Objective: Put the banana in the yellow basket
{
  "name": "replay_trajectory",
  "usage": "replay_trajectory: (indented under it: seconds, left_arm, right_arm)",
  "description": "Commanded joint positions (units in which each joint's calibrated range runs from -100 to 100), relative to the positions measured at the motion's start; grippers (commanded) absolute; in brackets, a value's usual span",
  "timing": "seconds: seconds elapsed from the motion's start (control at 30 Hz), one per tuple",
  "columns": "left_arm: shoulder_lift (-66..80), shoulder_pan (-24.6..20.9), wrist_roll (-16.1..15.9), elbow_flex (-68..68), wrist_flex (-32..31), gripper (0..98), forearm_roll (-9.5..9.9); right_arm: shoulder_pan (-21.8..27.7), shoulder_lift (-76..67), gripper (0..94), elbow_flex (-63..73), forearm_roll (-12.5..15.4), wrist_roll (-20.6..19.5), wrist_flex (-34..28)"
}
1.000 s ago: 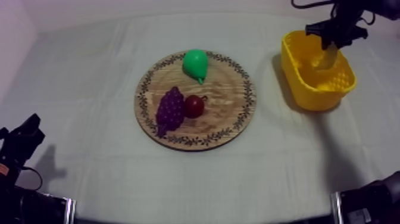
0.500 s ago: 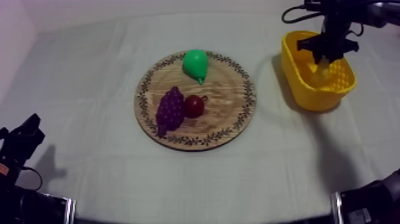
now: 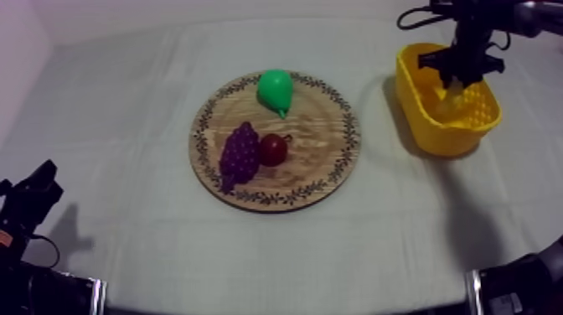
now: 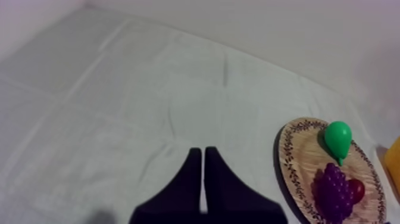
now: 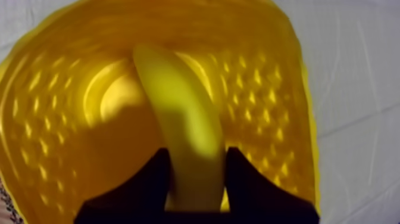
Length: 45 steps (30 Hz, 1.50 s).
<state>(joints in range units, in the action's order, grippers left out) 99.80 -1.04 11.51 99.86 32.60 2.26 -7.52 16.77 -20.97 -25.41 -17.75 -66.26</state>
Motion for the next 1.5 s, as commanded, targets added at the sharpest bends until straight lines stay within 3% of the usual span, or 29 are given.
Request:
replay_trajectory:
  seconds: [0.0, 0.27, 0.43, 0.73, 1.03, 1.27, 1.47]
  left_arm:
    - [0.0, 0.0, 0.0, 0.0, 0.0, 0.1, 0.01]
    - [0.0, 0.0, 0.0, 0.0, 0.0, 0.1, 0.01]
    - [0.0, 0.0, 0.0, 0.0, 0.0, 0.1, 0.01]
    - [0.0, 0.0, 0.0, 0.0, 0.0, 0.1, 0.01]
    - [0.0, 0.0, 0.0, 0.0, 0.0, 0.1, 0.01]
    - [0.0, 0.0, 0.0, 0.0, 0.0, 0.1, 0.01]
    - [0.0, 0.0, 0.0, 0.0, 0.0, 0.1, 0.01]
  right_arm:
    - [0.1, 0.0, 41.7, 0.3, 0.3, -0.2, -0.1]
    - [-0.1, 0.2, 76.1, 0.3, -0.1, -0.9, 0.0]
    - [-0.4, 0.3, 85.6, 0.0, -0.3, -1.4, 0.3]
    - [-0.3, 0.1, 89.0, 1.7, -0.2, -1.1, 0.3]
    - [1.3, -4.5, 88.3, 10.2, 1.2, 2.0, -2.5]
    - [1.4, -16.1, 87.5, 10.1, 1.8, 3.0, -2.7]
    - [-0.8, -31.2, 86.5, -0.7, 0.9, 1.0, -0.8]
